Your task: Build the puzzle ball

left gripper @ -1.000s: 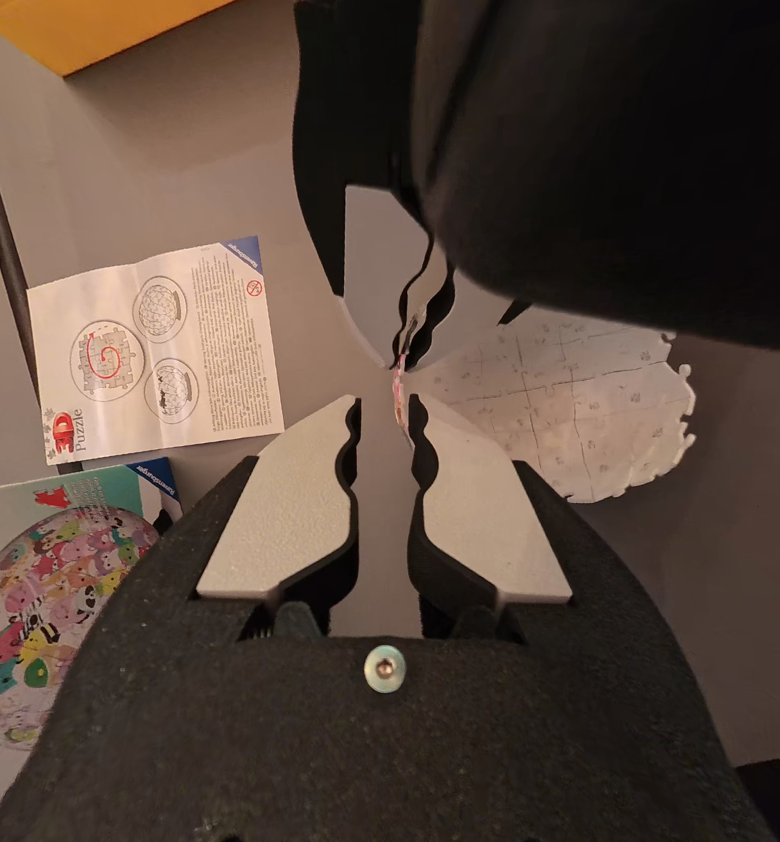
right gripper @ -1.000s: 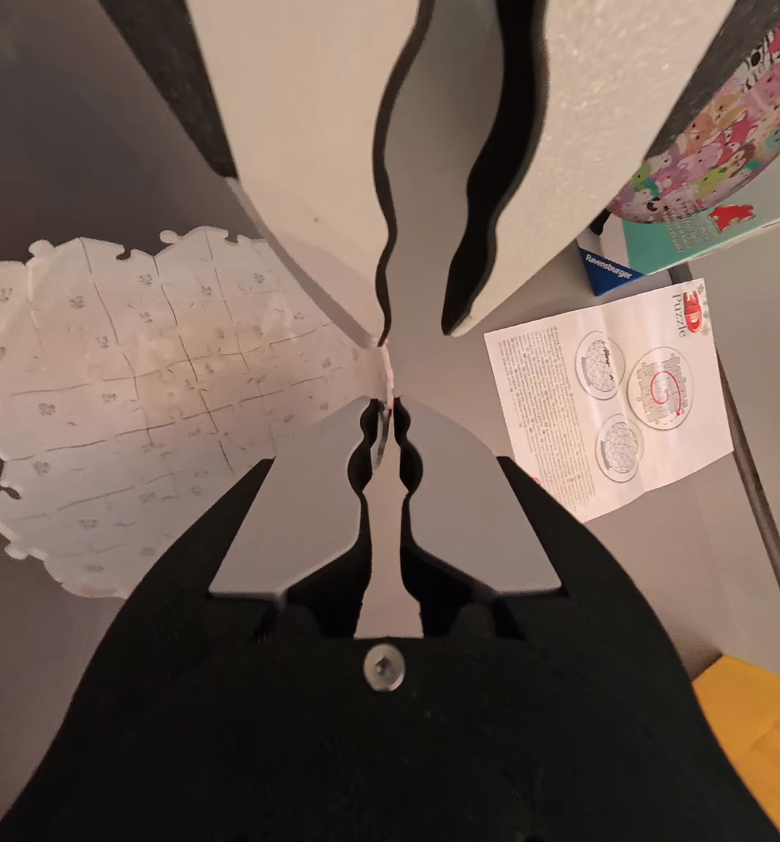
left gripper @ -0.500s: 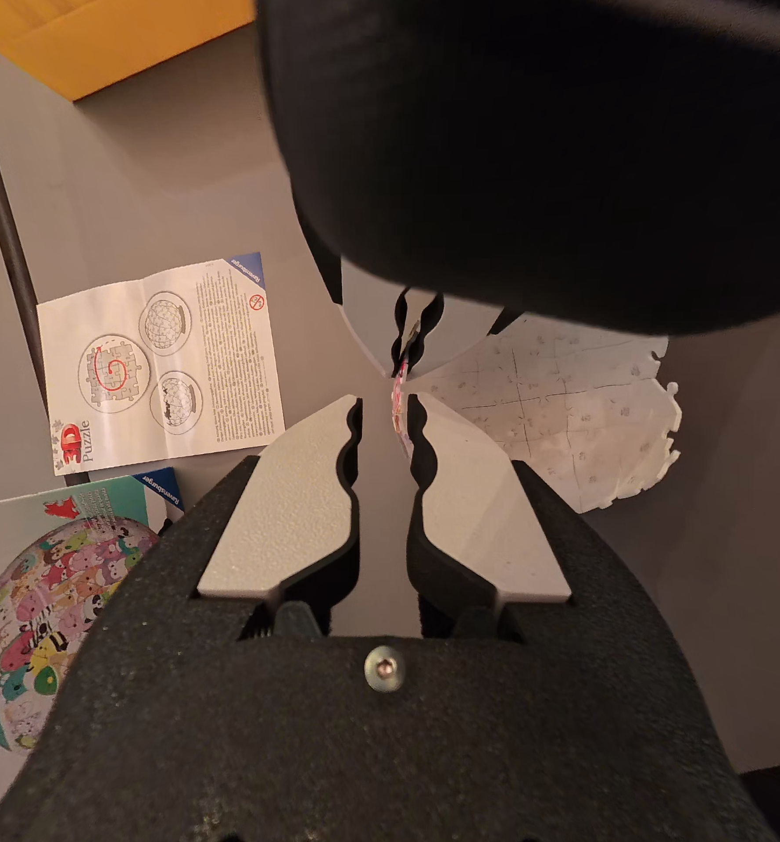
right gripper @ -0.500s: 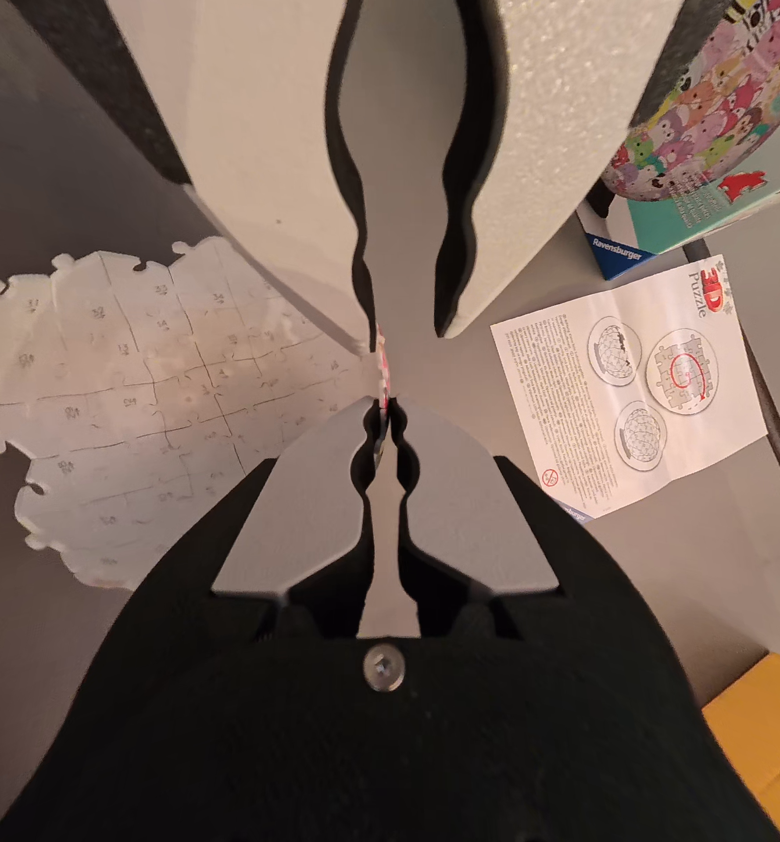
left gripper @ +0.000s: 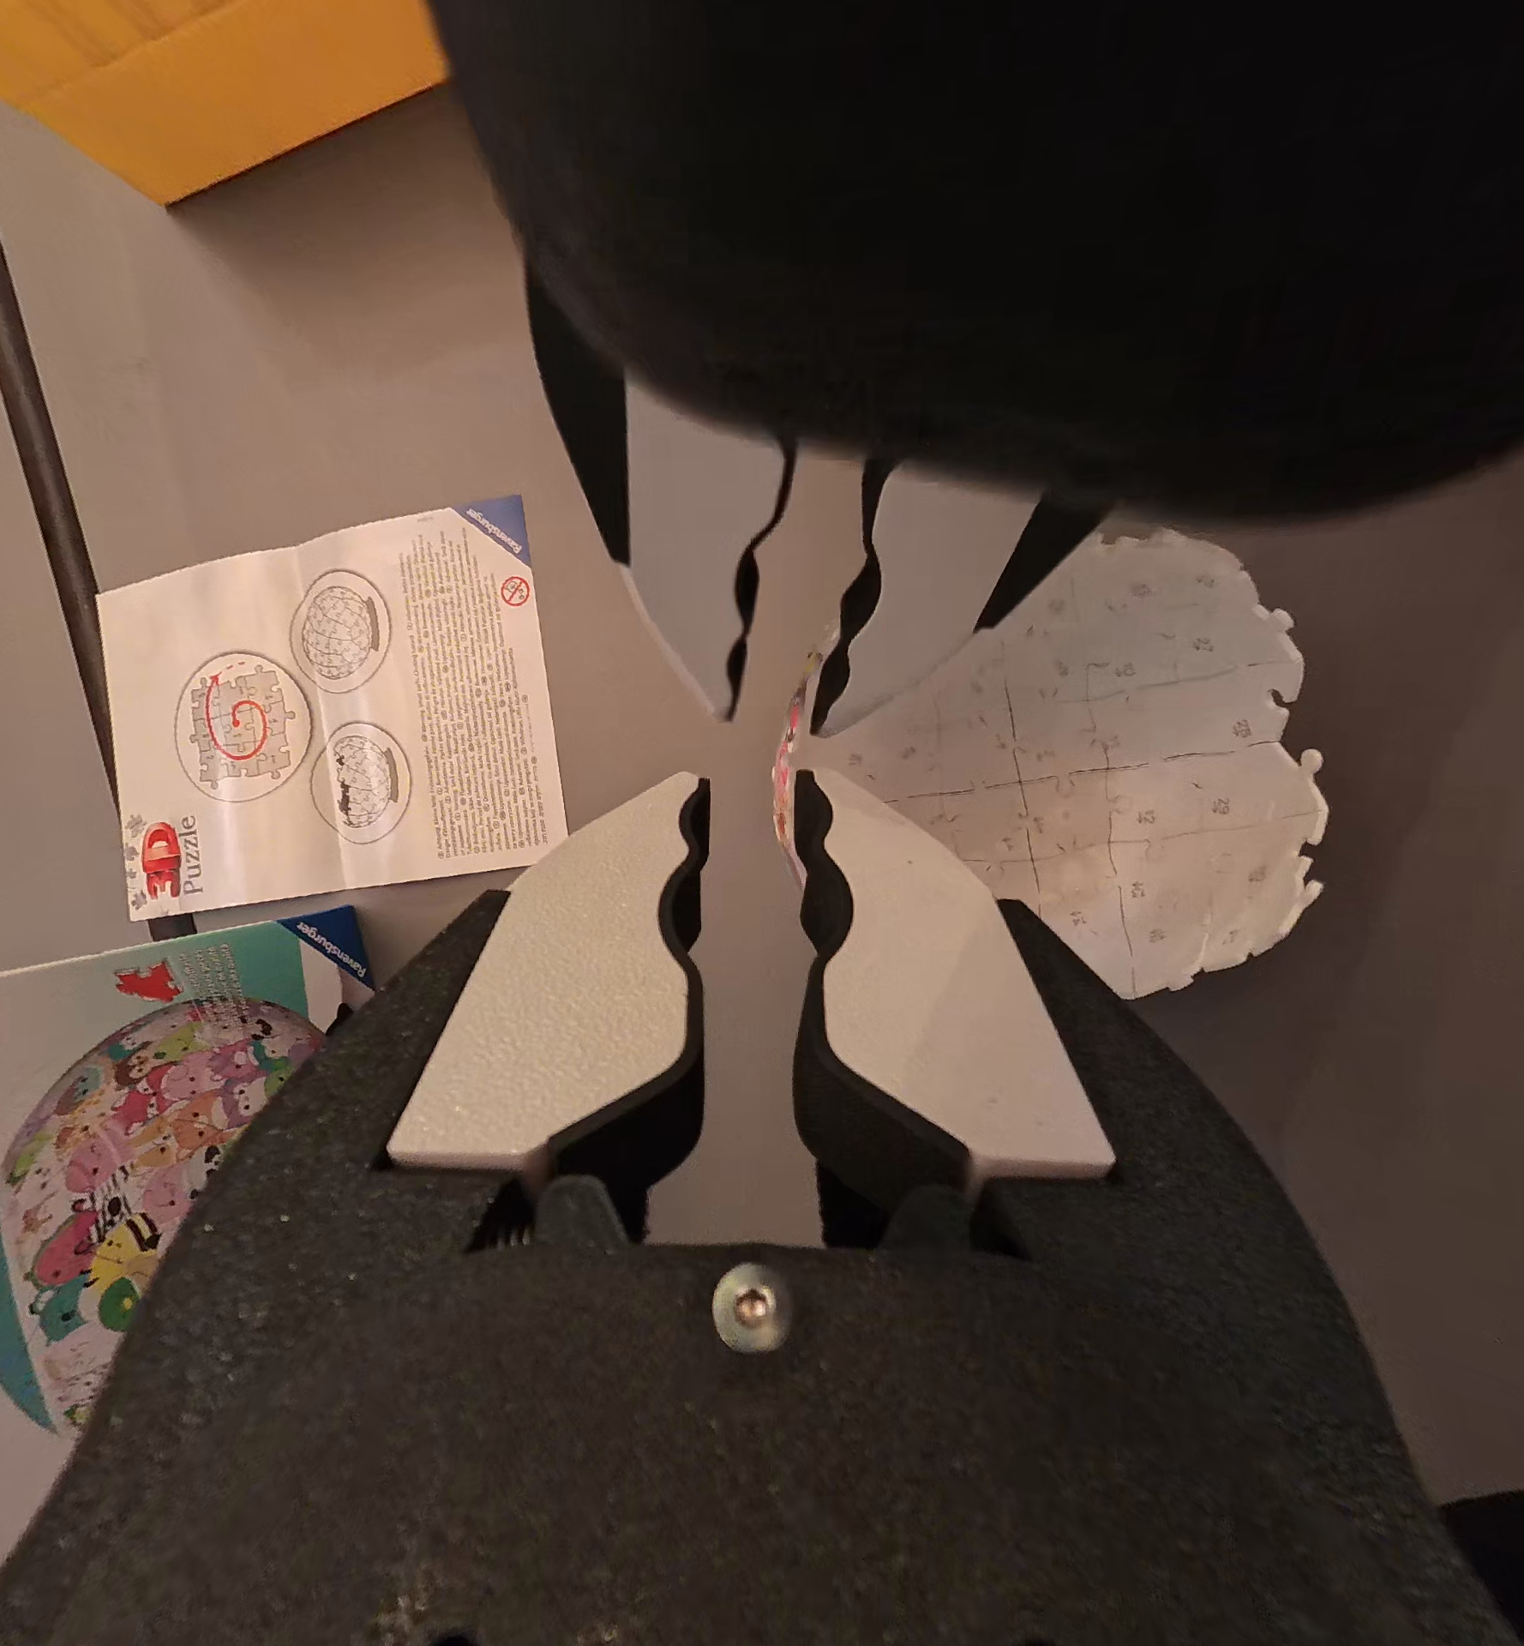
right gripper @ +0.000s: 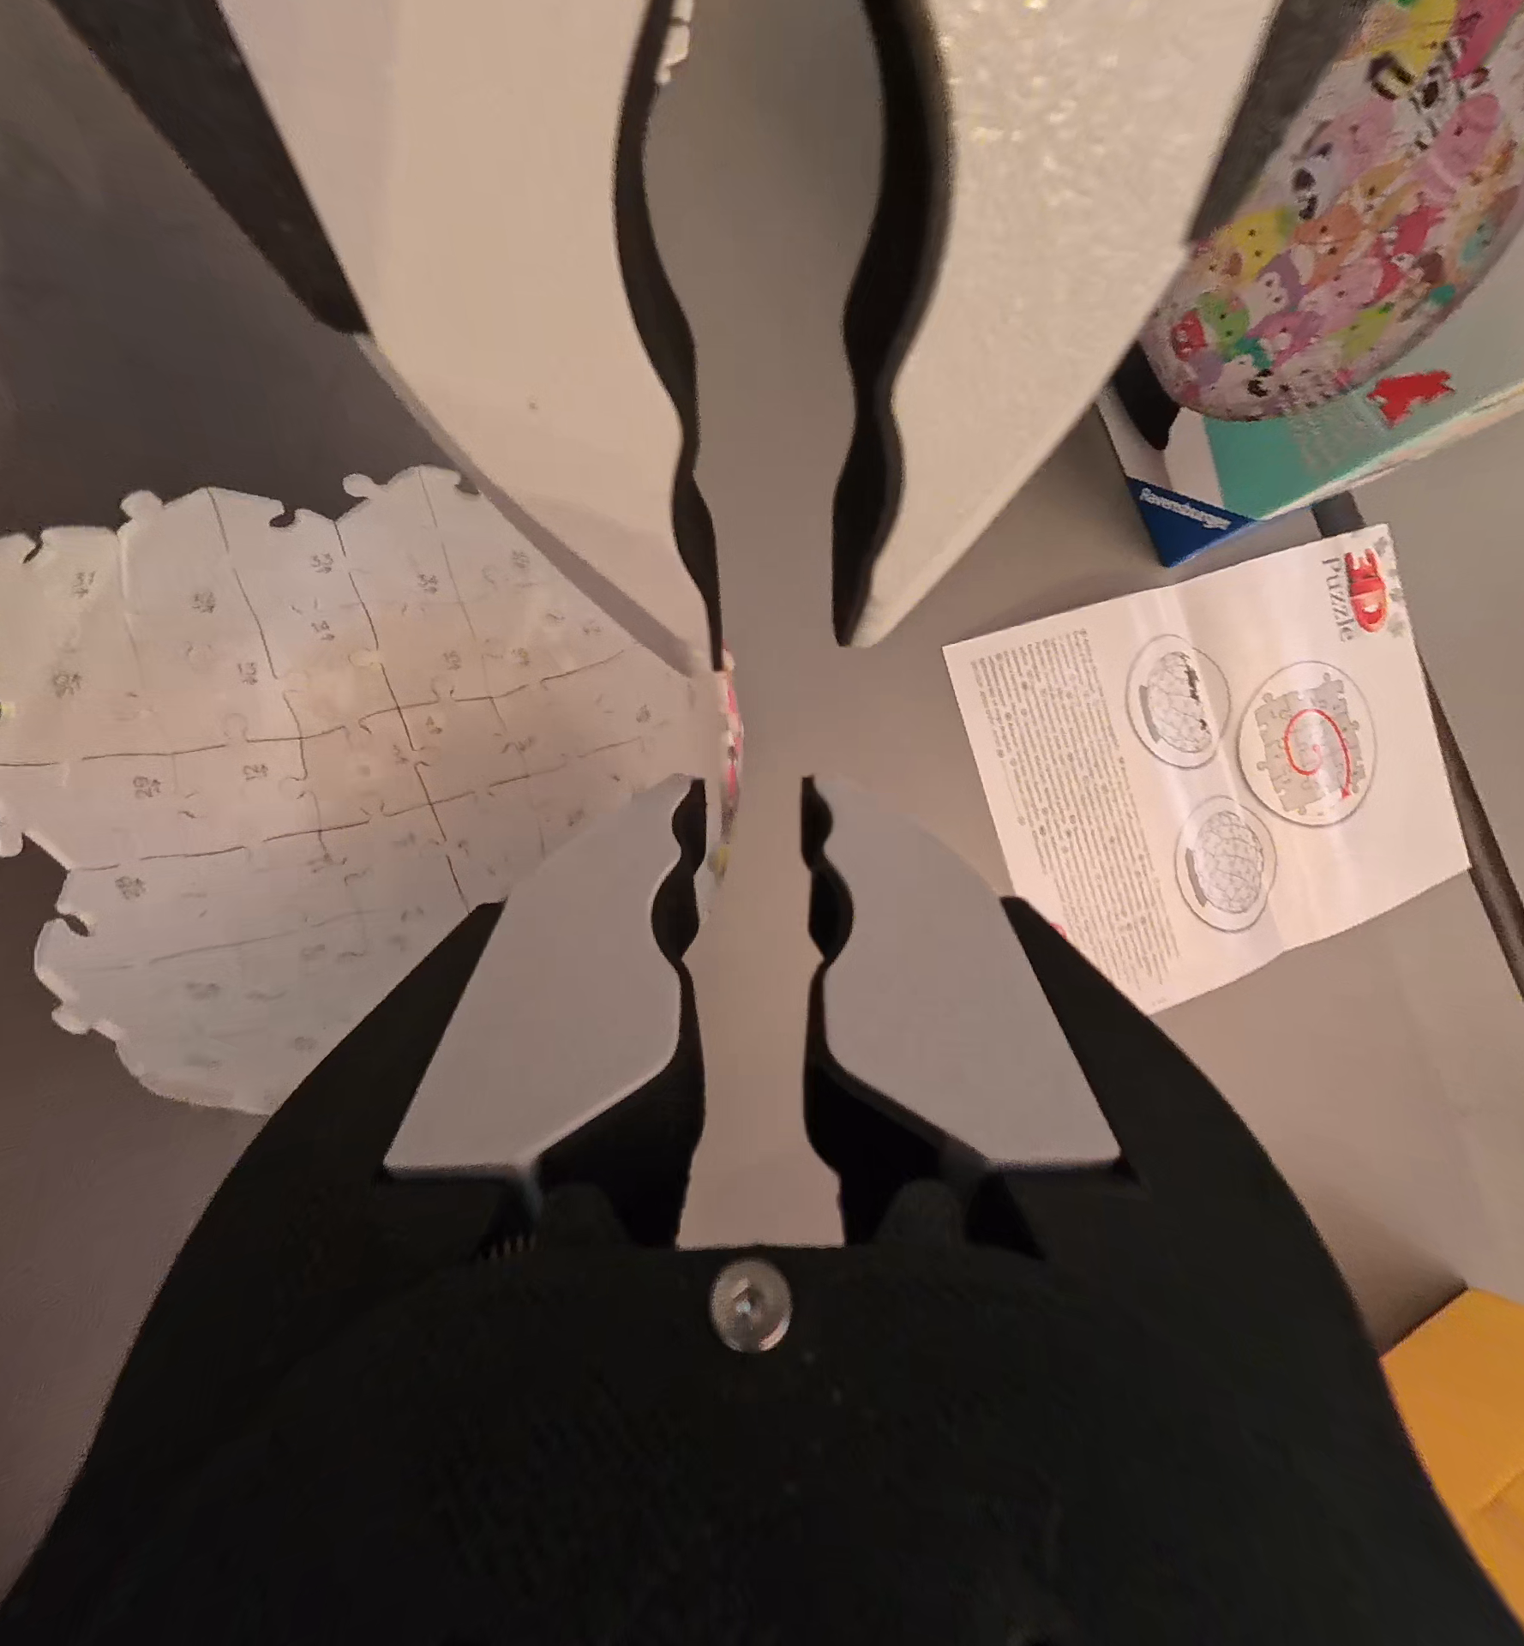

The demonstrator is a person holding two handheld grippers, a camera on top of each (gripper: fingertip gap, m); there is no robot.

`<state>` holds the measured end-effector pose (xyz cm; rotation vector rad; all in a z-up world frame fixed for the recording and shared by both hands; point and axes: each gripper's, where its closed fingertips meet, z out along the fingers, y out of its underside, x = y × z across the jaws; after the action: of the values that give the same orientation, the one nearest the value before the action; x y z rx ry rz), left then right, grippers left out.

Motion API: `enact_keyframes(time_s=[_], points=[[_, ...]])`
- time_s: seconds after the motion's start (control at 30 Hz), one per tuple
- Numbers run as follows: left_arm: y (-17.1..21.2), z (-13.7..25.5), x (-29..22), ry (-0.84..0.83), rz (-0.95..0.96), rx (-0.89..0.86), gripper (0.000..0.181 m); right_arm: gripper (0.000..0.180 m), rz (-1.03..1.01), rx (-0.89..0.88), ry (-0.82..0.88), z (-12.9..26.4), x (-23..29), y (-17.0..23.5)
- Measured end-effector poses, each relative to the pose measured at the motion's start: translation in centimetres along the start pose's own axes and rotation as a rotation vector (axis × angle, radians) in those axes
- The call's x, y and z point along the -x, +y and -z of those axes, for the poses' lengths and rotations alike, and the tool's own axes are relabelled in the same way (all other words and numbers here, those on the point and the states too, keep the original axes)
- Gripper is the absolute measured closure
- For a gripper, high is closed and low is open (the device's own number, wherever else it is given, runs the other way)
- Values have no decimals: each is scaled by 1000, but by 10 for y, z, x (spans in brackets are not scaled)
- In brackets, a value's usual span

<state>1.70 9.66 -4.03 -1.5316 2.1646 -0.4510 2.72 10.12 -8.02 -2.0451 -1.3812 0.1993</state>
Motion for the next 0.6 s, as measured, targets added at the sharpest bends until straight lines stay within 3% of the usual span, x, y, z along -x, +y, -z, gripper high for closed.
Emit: enact_keyframes(time_s=[0.07, 0.43, 0.6], points=[[0, 1, 0, -1, 1, -1, 163, 166, 15, 7, -4, -3, 2, -1], [15, 19, 10, -55, 81, -55, 163, 156, 30, -96, -58, 2, 0, -26], [24, 28, 12, -74, 107, -69, 164, 166, 109, -88, -65, -2, 4, -36]])
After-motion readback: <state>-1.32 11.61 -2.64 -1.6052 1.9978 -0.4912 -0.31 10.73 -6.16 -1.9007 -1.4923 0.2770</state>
